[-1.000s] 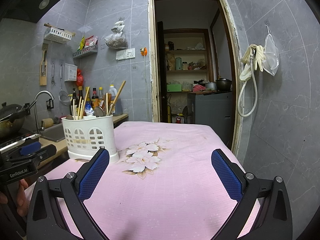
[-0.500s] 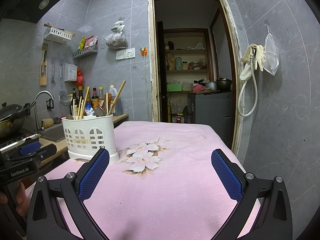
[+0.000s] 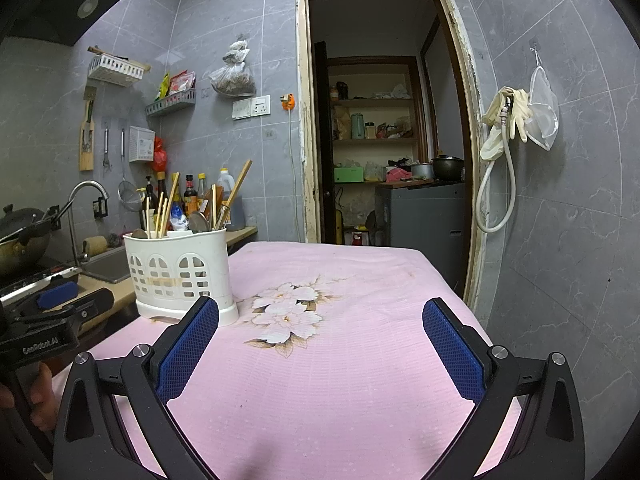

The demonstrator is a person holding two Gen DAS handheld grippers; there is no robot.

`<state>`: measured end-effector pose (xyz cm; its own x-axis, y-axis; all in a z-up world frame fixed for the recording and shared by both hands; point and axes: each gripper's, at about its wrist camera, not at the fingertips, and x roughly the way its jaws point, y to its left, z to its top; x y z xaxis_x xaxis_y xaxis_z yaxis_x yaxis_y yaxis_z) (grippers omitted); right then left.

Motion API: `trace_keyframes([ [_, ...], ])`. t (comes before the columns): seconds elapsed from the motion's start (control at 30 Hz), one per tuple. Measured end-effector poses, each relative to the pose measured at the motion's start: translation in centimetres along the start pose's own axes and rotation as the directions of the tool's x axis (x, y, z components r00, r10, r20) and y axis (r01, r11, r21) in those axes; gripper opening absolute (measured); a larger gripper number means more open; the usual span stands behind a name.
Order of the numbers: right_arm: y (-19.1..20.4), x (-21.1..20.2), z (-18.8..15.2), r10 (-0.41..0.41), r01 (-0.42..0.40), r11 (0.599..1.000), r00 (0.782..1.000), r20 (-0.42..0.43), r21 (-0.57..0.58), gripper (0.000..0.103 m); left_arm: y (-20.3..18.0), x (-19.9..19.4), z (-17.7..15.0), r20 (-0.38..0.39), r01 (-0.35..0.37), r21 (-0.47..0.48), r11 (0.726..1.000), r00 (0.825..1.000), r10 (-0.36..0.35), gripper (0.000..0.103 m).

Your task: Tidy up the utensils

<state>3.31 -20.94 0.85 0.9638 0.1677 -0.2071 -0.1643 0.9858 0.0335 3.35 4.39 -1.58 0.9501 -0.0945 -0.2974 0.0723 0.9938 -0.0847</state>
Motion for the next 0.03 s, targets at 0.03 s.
trace_keyframes([
  [0.03, 0.00, 0.04, 0.00, 0.000, 0.000, 1.000, 1.000, 0.000, 0.000, 0.103, 0.00, 0.00, 0.01, -0.001, 0.000, -0.001, 1.000, 1.000, 0.000, 0.088],
])
